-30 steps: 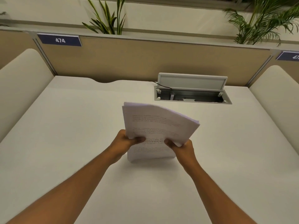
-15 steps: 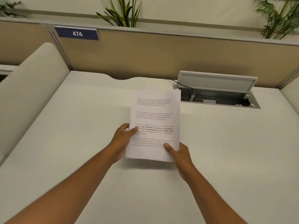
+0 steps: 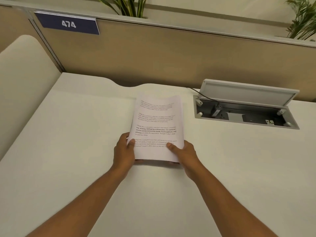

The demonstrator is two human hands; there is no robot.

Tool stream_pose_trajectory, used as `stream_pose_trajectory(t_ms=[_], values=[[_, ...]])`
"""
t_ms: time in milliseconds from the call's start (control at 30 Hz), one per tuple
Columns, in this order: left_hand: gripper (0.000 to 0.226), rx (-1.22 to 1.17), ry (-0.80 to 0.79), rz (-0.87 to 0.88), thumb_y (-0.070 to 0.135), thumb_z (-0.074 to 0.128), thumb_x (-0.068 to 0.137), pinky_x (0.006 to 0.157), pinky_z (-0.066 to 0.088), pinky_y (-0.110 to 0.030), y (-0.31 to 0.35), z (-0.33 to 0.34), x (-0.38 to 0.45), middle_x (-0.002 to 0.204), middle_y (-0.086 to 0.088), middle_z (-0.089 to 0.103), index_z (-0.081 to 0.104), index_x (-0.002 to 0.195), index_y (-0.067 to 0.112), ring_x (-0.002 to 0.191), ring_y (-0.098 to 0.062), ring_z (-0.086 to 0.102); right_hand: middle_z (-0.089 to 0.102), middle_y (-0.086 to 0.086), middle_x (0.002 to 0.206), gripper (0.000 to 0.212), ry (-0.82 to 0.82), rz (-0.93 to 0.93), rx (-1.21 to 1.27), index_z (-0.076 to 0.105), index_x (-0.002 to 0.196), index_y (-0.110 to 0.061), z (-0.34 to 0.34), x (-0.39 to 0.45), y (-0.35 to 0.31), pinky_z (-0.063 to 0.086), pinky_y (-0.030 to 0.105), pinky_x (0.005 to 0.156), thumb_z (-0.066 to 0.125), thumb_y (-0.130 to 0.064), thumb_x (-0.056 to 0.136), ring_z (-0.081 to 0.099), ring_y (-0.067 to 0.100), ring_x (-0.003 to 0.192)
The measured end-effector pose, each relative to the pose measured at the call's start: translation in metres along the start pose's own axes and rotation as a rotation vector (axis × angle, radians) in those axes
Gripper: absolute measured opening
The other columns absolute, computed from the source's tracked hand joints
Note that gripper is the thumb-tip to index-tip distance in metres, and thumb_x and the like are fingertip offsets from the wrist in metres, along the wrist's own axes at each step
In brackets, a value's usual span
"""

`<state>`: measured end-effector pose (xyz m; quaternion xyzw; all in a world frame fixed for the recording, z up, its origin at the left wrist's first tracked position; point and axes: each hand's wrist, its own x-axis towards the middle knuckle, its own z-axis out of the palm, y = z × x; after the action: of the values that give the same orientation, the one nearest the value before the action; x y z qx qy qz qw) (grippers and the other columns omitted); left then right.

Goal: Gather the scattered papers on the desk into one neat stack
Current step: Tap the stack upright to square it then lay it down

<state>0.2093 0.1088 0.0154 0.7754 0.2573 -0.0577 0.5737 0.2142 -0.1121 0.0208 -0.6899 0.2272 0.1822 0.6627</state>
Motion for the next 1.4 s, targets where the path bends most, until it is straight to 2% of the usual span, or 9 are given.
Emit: stream_pose_trajectory(t_ms=[200, 400, 533, 667, 767, 900, 1000, 1267, 1400], values=[[0.039, 0.063, -0.075, -0.037, 0.017, 0.05, 0.118, 0.062, 0.072, -0.052, 0.015, 0.004, 0.031, 0.138, -0.006, 0.066, 0.053, 0.156, 0.015, 0.11, -0.034, 0.074, 0.079, 0.005, 0.119, 0.034, 0.004, 0.052, -0.122, 0.07, 0.128, -0.017, 0.001, 0.033, -0.02, 0.066, 0.04, 0.06, 0.079, -0.023, 0.096, 0.079, 0.028, 0.085], [0.052, 0.864, -0.036, 0.094, 0.061, 0.057, 0.108, 0.101, 0.057, -0.047, 0.046, -0.03, 0.056, 0.135, -0.012, 0.079, 0.076, 0.14, 0.025, 0.125, -0.045, 0.071, 0.076, 0.007, 0.087, 0.055, 0.193, 0.083, -0.768, 0.065, 0.096, -0.014, -0.025, 0.038, -0.04, 0.063, 0.042, 0.069, 0.072, -0.067, 0.086, 0.078, 0.032, 0.074], [0.033, 0.584, -0.027, 0.154, 0.033, 0.068, 0.107, 0.092, 0.054, -0.037, 0.069, -0.034, 0.092, 0.111, -0.014, 0.082, 0.087, 0.111, 0.006, 0.104, -0.034, 0.071, 0.073, 0.007, 0.085, 0.045, 0.265, -0.065, -0.713, 0.069, 0.091, -0.01, -0.036, 0.056, -0.067, 0.06, 0.044, 0.083, 0.067, -0.055, 0.095, 0.072, 0.031, 0.087], [0.011, 0.24, -0.027, 0.094, 0.015, 0.074, 0.106, 0.108, 0.061, -0.057, 0.091, -0.012, 0.124, 0.109, -0.012, 0.071, 0.071, 0.095, 0.014, 0.11, -0.042, 0.076, 0.066, 0.036, 0.123, 0.043, 0.284, -0.065, -0.329, 0.061, 0.127, 0.013, -0.028, 0.099, -0.086, 0.052, 0.065, 0.104, 0.067, -0.02, 0.1, 0.069, 0.035, 0.093], [0.019, 0.146, -0.026, 0.052, 0.014, 0.074, 0.106, 0.108, 0.062, -0.055, 0.099, 0.006, 0.142, 0.111, -0.004, 0.072, 0.071, 0.088, 0.018, 0.117, -0.041, 0.076, 0.066, 0.022, 0.136, 0.042, 0.341, -0.034, -0.226, 0.059, 0.142, -0.002, -0.021, 0.128, -0.097, 0.054, 0.054, 0.109, 0.065, -0.013, 0.102, 0.066, 0.031, 0.121], [0.044, 0.196, -0.052, 0.051, 0.014, 0.067, 0.11, 0.118, 0.056, -0.051, 0.107, 0.021, 0.155, 0.162, -0.014, 0.062, 0.065, 0.152, 0.003, 0.14, -0.039, 0.066, 0.064, 0.007, 0.127, 0.04, 0.327, -0.06, -0.239, 0.061, 0.143, -0.011, -0.013, 0.143, -0.103, 0.057, 0.039, 0.101, 0.062, -0.015, 0.103, 0.063, 0.026, 0.116], [0.049, 0.27, -0.04, 0.074, 0.015, 0.062, 0.111, 0.121, 0.053, -0.053, 0.106, 0.026, 0.157, 0.169, -0.016, 0.056, 0.058, 0.158, 0.002, 0.147, -0.039, 0.06, 0.067, 0.01, 0.134, 0.038, 0.345, -0.104, -0.324, 0.064, 0.14, -0.009, -0.01, 0.143, -0.102, 0.058, 0.045, 0.104, 0.063, -0.015, 0.103, 0.067, 0.03, 0.118], [0.05, 0.178, -0.025, 0.019, 0.022, 0.075, 0.098, 0.114, 0.055, -0.038, 0.088, 0.004, 0.123, 0.145, -0.009, 0.073, 0.068, 0.147, 0.019, 0.126, -0.03, 0.072, 0.063, 0.012, 0.146, 0.052, 0.316, -0.046, -0.325, 0.056, 0.149, -0.01, -0.029, 0.103, -0.077, 0.053, 0.05, 0.112, 0.065, -0.016, 0.098, 0.063, 0.028, 0.13], [0.042, 0.112, -0.019, -0.067, 0.013, 0.079, 0.096, 0.1, 0.066, -0.043, 0.045, -0.022, 0.091, 0.109, -0.012, 0.082, 0.075, 0.138, 0.009, 0.094, -0.029, 0.08, 0.076, -0.004, 0.105, 0.045, 0.327, -0.034, -0.302, 0.064, 0.14, -0.017, -0.043, 0.052, -0.033, 0.062, 0.05, 0.099, 0.069, -0.02, 0.095, 0.076, 0.016, 0.091]])
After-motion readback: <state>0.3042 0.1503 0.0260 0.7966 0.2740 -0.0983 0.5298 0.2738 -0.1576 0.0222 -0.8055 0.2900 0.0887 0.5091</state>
